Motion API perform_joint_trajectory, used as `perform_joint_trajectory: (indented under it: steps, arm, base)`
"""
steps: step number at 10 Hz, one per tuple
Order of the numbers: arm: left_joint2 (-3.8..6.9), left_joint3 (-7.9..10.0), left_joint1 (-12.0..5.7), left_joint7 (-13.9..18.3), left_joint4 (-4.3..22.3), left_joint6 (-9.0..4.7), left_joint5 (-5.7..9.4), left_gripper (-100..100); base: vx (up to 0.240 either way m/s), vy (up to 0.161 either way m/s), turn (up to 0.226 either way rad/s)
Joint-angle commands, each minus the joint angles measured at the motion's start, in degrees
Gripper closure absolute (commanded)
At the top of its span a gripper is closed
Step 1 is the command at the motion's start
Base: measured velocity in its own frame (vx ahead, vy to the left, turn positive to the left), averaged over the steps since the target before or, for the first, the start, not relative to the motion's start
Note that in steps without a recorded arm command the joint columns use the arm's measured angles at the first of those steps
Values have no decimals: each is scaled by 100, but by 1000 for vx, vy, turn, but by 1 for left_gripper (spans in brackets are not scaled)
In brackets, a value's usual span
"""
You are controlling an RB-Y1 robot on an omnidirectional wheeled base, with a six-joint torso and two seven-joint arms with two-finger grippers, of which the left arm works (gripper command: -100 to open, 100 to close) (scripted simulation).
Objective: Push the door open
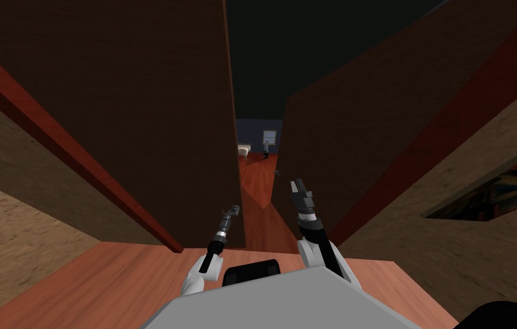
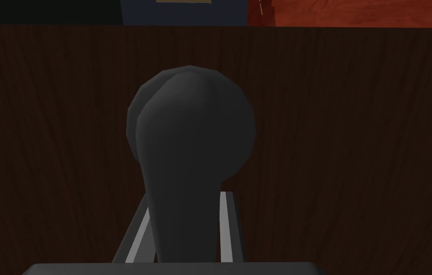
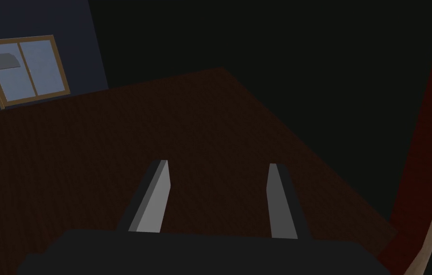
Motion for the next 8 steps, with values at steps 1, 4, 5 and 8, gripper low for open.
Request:
perform_joint_trajectory:
  steps: [1, 4, 5, 8]
  arm:
    - [-7, -4, -1, 3, -6, -10, 0, 100]
    - [24, 74, 1, -47, 15, 6, 36, 100]
    - [34, 116, -4, -74, 19, 6, 57, 100]
    - [63, 279, -21, -175, 36, 8, 137, 100]
  base:
    - [-9, 1, 2]
    - [90, -27, 28]
    - [147, -78, 43]
    - [194, -40, 41]
